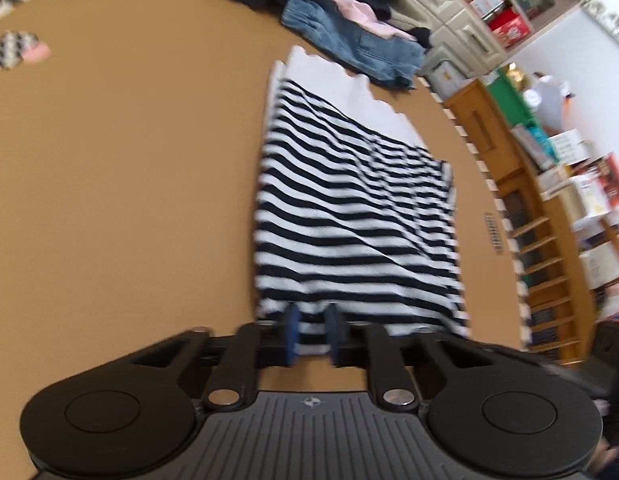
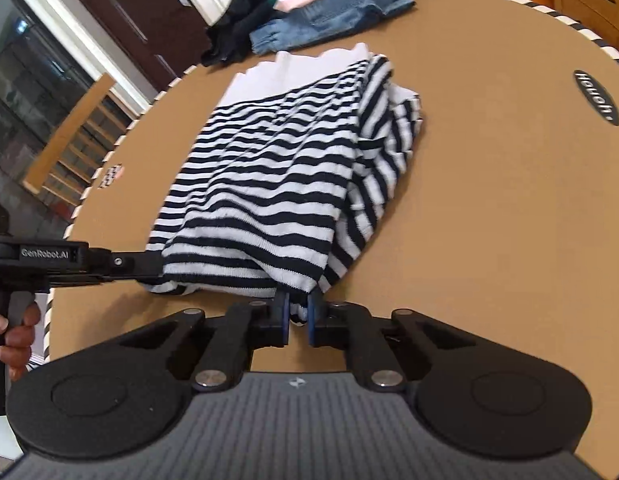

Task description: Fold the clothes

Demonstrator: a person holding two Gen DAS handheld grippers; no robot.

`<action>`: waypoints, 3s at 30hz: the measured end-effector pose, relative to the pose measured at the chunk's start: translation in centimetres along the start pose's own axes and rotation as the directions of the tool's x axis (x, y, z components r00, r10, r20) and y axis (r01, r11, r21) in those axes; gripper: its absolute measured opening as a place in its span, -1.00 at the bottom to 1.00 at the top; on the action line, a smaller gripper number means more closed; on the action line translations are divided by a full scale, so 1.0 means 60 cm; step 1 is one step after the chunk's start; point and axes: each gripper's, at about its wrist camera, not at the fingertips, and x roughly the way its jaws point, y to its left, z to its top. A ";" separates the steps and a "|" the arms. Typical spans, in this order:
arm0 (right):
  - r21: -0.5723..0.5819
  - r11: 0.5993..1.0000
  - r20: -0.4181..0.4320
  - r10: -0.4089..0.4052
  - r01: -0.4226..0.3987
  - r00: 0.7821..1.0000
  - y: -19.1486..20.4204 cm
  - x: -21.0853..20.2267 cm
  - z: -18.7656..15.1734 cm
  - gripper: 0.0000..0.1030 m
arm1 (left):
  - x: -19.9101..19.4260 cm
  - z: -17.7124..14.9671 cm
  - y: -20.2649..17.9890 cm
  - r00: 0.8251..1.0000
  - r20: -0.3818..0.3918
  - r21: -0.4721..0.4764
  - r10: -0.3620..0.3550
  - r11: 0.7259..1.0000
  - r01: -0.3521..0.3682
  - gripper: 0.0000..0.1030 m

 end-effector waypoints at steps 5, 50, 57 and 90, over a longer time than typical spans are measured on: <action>0.006 0.999 -0.020 -0.033 0.033 0.999 -0.022 -0.010 -0.010 -0.86 | -0.005 -0.002 -0.002 0.999 0.012 0.044 0.050 0.998 -0.051 -0.95; 0.868 0.240 0.497 -0.388 -0.435 0.776 0.147 0.084 -0.217 0.48 | 0.109 0.469 -0.027 0.859 -0.472 0.582 -0.200 0.661 0.474 0.58; 0.868 0.227 0.494 -0.474 -0.441 0.729 0.161 0.107 -0.190 0.59 | 0.283 0.567 -0.104 0.781 -0.612 0.625 -0.125 0.529 0.574 0.60; 0.851 0.194 0.516 -0.487 -0.488 0.705 0.117 0.128 -0.146 0.52 | 0.472 0.479 -0.178 0.190 -0.980 0.128 -0.056 0.555 0.822 0.72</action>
